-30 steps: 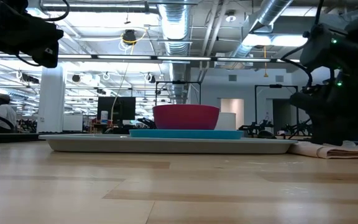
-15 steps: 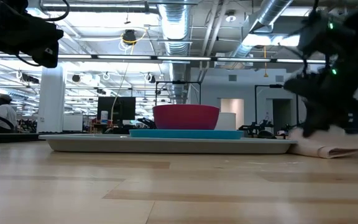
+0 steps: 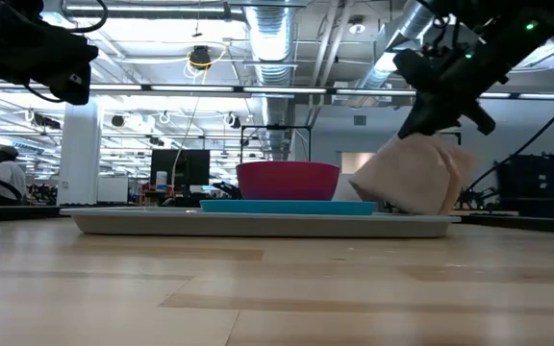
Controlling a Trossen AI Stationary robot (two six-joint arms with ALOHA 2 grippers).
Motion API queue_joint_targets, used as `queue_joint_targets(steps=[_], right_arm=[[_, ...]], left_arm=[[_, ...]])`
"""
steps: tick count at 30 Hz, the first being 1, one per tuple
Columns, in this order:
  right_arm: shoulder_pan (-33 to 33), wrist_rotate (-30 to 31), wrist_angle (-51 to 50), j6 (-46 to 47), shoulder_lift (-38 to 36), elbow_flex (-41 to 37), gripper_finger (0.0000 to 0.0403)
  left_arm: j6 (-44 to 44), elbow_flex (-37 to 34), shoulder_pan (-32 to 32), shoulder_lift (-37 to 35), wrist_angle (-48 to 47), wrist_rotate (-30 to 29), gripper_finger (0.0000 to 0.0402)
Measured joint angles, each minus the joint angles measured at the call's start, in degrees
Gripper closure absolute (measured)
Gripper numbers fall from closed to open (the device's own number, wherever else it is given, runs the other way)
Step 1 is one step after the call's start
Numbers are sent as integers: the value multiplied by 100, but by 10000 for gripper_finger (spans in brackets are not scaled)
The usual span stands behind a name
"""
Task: Set up tray
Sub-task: Put the napkin on the right side of the plate on the tray
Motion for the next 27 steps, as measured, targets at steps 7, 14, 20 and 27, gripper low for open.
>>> queue_joint_targets(steps=[7,14,20,27], right_arm=[[-157,-289,369,211,551,0,397],[-158,-729,1079,-236,418,128,397],[-149,-719,900,-573,74,330,396],[135,-835,-359,701,361,328,395]], left_arm=[[0,0,0,0,4,0,343],[0,0,0,0,7,-2,343],[0,0,0,2,9,-2,343],[0,0,0,0,7,-2,343]])
